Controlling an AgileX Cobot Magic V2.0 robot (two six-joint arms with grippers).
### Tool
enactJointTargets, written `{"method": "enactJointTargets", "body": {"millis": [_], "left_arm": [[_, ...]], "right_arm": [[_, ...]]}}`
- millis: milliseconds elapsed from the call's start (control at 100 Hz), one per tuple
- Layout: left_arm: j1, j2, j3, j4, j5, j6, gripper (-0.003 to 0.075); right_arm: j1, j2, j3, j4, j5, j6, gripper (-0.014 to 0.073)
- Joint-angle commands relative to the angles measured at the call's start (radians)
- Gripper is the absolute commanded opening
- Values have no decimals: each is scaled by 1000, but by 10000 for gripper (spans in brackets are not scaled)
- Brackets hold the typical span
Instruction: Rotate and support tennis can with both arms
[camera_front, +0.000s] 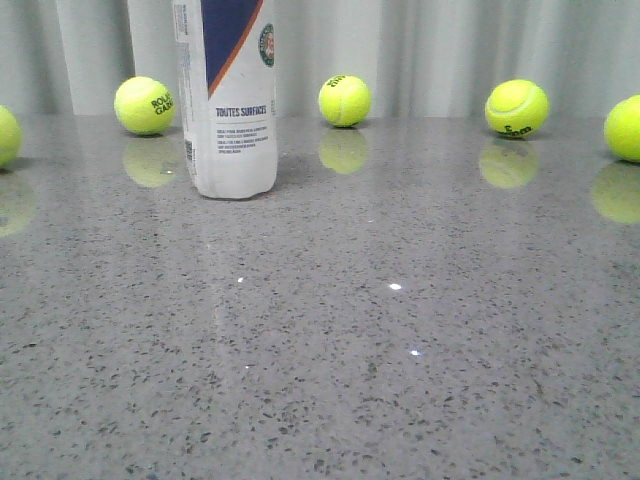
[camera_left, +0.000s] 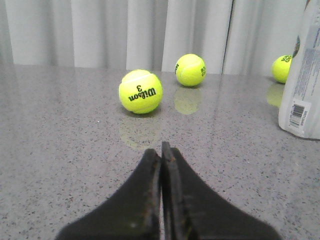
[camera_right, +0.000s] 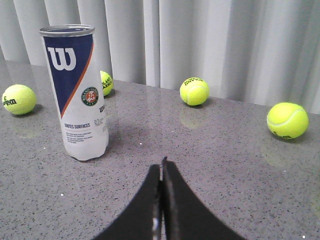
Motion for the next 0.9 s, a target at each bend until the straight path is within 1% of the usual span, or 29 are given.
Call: {"method": "enactJointTargets", "body": {"millis": [0,430,550,620,690,770,890], "left_arm": [[-1,-34,46,-10,-90,-14,-19],[-1,-34,46,-10,-88,-14,-19],[-1,-34,46,-10,-88,-14,-19],[-1,-34,46,-10,-88,-14,-19],[-1,-34,46,-10,-88,-14,-19],[-1,-34,46,-10,-88,-14,-18],[-1,-34,46,-10,-88,-14,-19]], "right_arm": [[-7,2,-25,4,-66,2,-61],[-7,2,-25,4,-65,2,-61],[-8,0,-20,-76,-80,-86,-61],[-10,-19,1,-102,-124,-108,-61],[-24,-41,42,-90,-193,-103,-61],[-74,-70,107,-93,-321,-103,-61],[-159,-130,212,-129,-474,-103,-61]]}}
